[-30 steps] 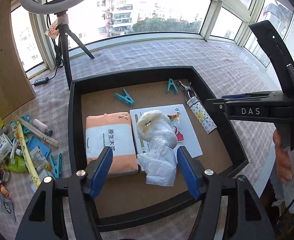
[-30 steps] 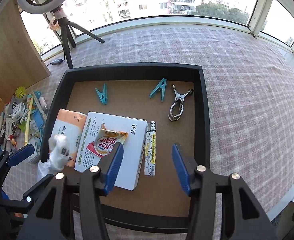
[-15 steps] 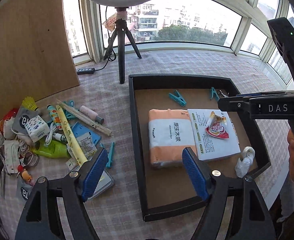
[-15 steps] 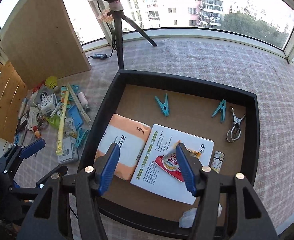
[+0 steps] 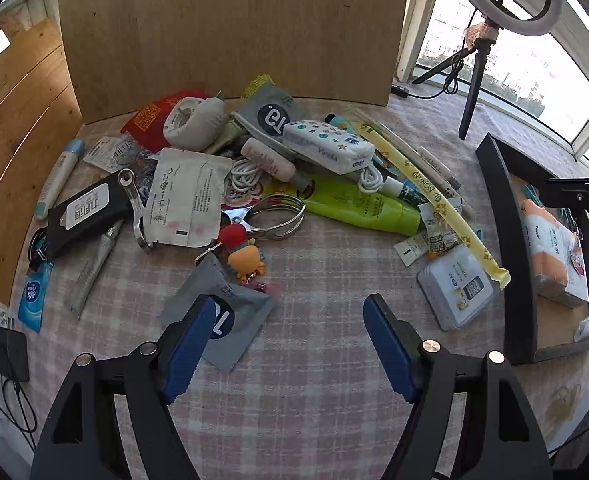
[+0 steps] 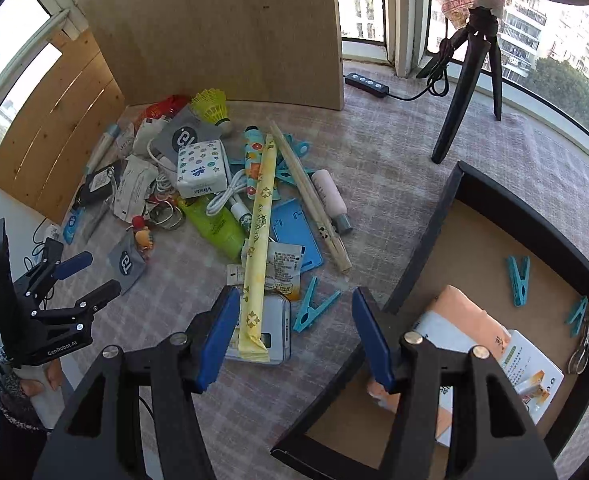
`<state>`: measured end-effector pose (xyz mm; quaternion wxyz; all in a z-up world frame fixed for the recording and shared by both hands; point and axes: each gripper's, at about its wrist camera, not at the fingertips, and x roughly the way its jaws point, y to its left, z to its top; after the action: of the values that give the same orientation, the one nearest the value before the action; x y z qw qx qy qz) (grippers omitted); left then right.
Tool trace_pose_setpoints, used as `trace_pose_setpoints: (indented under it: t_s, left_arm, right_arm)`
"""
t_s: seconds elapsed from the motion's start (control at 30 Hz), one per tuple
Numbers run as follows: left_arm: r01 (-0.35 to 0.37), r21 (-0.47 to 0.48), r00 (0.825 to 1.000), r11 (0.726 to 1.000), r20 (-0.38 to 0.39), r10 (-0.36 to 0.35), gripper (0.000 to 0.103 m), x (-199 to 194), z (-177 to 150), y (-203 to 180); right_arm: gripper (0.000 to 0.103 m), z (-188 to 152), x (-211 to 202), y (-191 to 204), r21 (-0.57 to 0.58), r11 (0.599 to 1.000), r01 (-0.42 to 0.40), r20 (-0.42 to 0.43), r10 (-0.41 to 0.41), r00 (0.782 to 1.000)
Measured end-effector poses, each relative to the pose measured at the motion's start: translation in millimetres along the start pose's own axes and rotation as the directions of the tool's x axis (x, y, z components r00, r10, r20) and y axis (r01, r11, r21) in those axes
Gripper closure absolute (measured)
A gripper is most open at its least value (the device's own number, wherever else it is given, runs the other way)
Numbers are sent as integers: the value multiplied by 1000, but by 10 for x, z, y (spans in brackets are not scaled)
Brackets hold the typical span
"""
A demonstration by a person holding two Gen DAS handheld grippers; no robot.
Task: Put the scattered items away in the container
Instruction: 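Move both open tools back over the remaining pile, then grasp the dotted Vinda tissue pack with the right tool while the left grasps the grey pouch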
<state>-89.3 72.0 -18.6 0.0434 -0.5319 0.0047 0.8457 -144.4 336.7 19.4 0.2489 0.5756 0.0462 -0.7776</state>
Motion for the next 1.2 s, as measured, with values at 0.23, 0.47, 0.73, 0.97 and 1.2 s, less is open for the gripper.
trace_pose_setpoints:
  t_s: [0.23,0.47,0.73,0.97,1.2]
  left_arm:
    - [13,39,997,999,-79,-10,29,305,-41,476]
    - [26,115,993,993,-120,-12,29,502,-28,535]
    - [53,170,987,984,-157,-26,29,721,19,495]
    - [96,199,985,975,-159,-64,30,756,34,408]
    - [104,198,988,975,-133,-79,53,704,29,357]
  right_arm:
    - [46,317,530,267,-12,1000,-11,-96,10,995]
    - [46,608,716,449,-35,999,-33,-106,30,994]
    - [44,930,953,847,-114,992,-58,-130,43,991]
    - [42,1147,1235,1001,-124,989,-85,-175,63,983]
    - [42,1231,1488,1042,-133,988,-79,-215,49,975]
